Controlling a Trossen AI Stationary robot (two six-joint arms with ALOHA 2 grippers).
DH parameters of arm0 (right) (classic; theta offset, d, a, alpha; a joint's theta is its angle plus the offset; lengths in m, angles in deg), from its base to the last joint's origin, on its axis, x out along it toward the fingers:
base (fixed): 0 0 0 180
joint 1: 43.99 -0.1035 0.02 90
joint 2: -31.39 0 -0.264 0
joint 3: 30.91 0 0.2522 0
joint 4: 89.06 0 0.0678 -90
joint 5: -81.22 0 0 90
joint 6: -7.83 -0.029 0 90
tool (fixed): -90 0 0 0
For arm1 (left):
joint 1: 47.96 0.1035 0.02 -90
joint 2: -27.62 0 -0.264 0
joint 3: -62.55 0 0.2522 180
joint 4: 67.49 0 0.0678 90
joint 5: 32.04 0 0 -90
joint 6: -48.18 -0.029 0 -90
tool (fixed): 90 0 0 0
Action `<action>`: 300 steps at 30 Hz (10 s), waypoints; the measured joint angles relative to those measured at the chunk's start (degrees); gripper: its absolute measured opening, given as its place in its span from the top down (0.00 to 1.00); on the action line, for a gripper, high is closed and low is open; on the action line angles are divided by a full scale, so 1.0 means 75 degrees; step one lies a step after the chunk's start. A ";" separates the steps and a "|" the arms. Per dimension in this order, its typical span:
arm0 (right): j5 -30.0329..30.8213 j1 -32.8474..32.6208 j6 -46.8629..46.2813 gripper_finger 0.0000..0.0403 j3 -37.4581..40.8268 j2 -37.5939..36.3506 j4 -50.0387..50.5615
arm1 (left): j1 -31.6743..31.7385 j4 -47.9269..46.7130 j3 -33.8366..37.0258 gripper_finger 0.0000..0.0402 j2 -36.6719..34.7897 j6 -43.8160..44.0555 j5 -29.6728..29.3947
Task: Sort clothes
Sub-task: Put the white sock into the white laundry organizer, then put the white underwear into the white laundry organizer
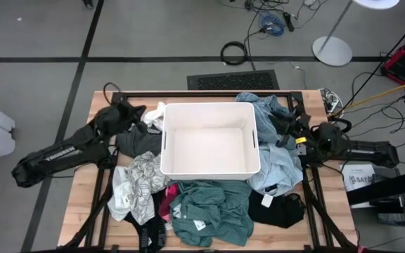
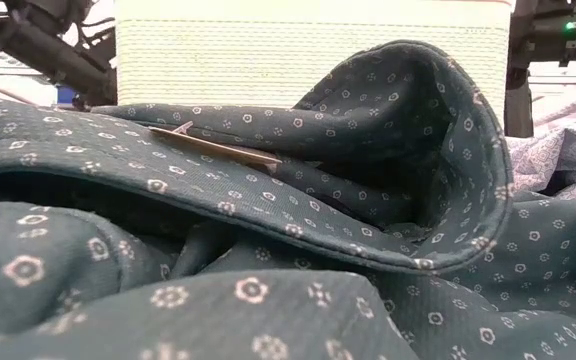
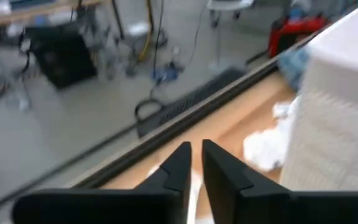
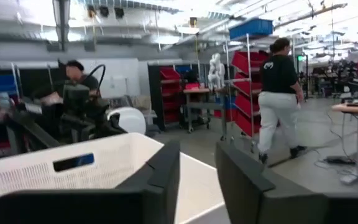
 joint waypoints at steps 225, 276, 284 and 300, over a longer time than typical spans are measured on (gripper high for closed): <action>-0.2282 0.1638 0.3561 1.00 -1.1898 1.0025 0.6284 | 0.1517 -0.1008 -0.5286 0.79 0.4809 -0.1143 0.3457; -0.4077 0.0396 0.2990 0.98 -1.1889 1.0128 0.8335 | 0.1304 0.0709 -0.1821 0.79 0.1443 0.0403 0.3019; -0.4048 0.0396 0.2524 0.90 -1.1889 1.0165 0.9511 | 0.1304 0.0709 -0.1821 0.79 0.1446 0.0419 0.3018; -0.3475 0.0396 0.2840 0.62 -1.1889 1.0165 0.9656 | 0.1304 0.0699 -0.1821 0.79 0.1446 0.0461 0.3015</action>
